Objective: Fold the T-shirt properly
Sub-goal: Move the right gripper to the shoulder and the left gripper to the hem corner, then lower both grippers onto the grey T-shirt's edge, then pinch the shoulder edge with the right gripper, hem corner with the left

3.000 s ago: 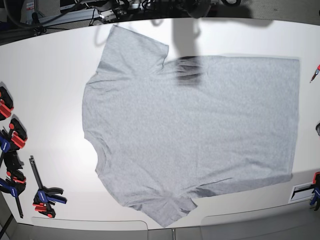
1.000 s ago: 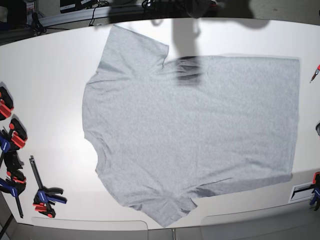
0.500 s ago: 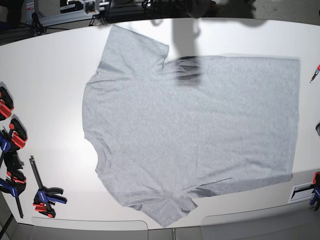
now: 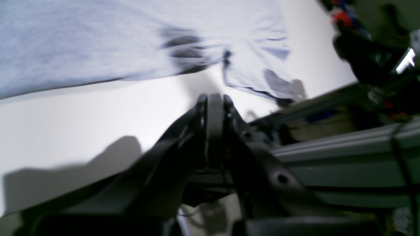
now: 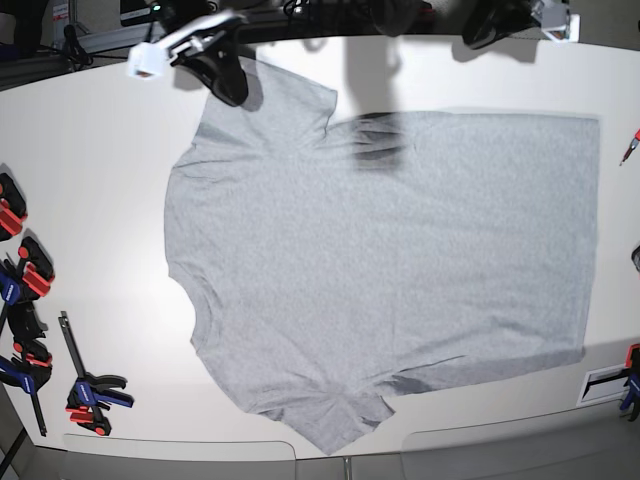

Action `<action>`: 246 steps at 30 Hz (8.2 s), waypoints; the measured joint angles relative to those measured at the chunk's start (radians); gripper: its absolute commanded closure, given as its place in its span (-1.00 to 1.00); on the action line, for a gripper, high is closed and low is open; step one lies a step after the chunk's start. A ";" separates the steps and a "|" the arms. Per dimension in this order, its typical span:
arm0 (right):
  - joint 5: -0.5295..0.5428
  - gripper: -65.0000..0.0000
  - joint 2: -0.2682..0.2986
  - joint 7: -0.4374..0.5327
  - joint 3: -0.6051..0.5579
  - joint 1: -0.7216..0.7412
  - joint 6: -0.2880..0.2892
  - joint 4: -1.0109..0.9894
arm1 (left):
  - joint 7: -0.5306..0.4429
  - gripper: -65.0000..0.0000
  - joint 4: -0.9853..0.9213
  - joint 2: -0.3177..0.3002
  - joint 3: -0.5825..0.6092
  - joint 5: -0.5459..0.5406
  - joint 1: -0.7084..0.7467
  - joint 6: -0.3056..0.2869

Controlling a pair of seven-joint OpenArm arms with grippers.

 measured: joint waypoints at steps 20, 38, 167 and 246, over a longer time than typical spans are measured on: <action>0.562 1.00 -0.037 -0.305 0.373 0.182 -0.009 -0.470 | 0.156 1.00 -0.013 0.005 -0.050 -0.196 -0.053 0.003; 0.296 0.15 -0.073 -0.292 0.373 0.218 -0.168 -0.481 | 0.156 1.00 -0.013 0.005 -0.050 -0.182 -0.053 0.003; 0.047 1.00 -0.114 -0.266 0.011 -0.129 -0.047 -0.192 | 0.635 1.00 -1.277 -0.272 -0.318 -0.625 -0.660 0.003; -0.785 1.00 -0.110 -0.207 -0.262 0.794 -0.342 -0.432 | 0.232 1.00 -1.051 -0.266 -0.251 -0.141 -0.924 0.221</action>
